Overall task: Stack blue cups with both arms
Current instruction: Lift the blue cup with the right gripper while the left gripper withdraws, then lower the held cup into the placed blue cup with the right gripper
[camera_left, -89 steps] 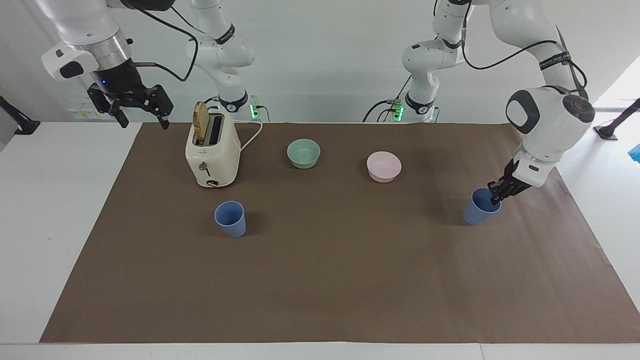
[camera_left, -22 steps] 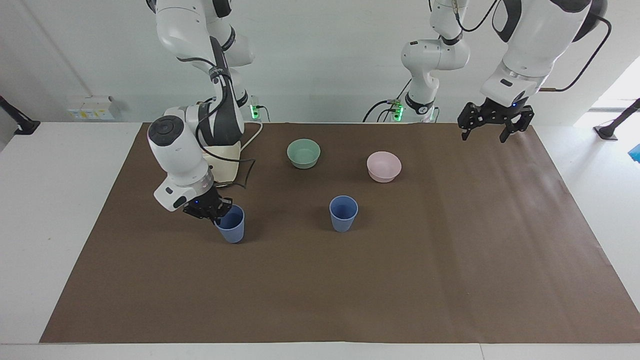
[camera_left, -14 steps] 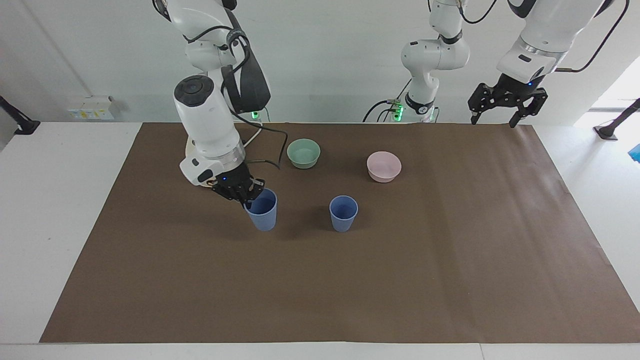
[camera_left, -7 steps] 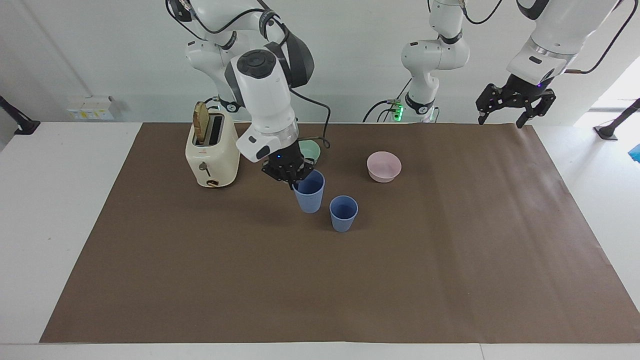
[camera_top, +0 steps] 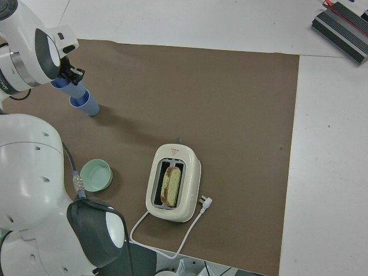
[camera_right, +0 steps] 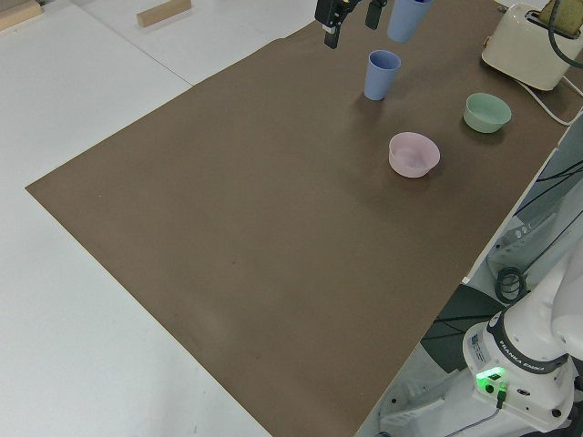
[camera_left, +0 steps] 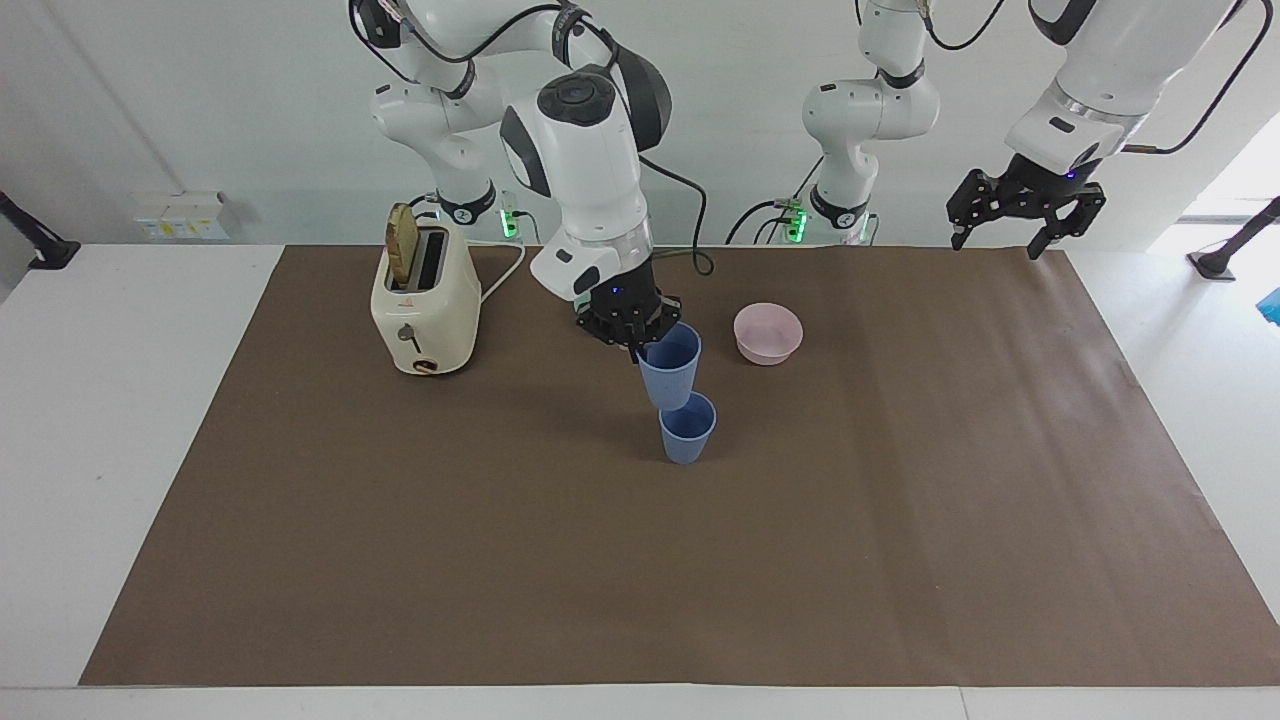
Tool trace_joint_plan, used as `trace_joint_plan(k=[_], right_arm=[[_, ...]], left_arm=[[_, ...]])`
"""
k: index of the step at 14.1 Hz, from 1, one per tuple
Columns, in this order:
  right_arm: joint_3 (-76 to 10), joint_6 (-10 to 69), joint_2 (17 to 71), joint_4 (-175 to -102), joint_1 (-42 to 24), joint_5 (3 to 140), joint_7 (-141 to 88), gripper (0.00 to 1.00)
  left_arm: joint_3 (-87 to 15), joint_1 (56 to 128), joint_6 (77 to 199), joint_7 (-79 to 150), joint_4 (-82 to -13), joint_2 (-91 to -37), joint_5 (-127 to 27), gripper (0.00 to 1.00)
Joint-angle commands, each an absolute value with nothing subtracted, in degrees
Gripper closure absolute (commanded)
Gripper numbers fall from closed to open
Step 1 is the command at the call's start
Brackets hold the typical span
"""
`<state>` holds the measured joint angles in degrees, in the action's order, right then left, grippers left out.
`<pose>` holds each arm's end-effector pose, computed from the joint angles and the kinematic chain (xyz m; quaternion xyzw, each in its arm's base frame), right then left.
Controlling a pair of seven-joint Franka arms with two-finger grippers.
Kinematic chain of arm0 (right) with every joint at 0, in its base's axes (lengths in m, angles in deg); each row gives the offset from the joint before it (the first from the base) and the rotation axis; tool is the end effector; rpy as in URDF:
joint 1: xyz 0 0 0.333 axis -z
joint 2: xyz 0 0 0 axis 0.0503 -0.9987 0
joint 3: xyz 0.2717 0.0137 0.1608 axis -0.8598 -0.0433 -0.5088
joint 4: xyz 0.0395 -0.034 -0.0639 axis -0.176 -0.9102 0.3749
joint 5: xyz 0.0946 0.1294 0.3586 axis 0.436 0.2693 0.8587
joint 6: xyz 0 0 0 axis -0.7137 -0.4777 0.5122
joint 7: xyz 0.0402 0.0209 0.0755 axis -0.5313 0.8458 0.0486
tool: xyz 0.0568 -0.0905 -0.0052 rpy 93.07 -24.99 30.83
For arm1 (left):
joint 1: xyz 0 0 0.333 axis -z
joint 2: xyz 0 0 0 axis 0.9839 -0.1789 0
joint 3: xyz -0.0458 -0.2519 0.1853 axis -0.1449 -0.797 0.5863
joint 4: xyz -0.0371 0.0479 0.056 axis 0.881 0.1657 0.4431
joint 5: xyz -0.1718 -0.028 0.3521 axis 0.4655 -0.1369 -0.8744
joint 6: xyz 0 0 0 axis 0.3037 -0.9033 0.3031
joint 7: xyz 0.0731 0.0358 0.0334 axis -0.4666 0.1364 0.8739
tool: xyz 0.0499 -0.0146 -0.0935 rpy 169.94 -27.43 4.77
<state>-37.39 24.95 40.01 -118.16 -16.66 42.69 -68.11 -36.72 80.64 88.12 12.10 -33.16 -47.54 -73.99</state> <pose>0.5906 0.3357 0.5113 -0.9944 0.0374 -0.0503 0.0856 0.5130 -0.0452 0.6414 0.9941 -0.1080 -0.0025 0.0088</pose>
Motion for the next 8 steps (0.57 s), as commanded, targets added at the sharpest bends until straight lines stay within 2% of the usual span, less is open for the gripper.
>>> trace_joint_plan(k=[1,8], right_arm=[[-37.5,26.4,37.7,-116.2,-17.0,42.5,-69.5,1.0],[-37.6,26.4,37.0,-116.5,-17.9,42.6,-69.5,1.0]], left_arm=[[-36.8,80.4,87.8,11.4,-33.4,-47.3,-73.9,0.0],[-36.8,80.3,87.9,14.1,-34.0,-47.1,-73.8,0.0]])
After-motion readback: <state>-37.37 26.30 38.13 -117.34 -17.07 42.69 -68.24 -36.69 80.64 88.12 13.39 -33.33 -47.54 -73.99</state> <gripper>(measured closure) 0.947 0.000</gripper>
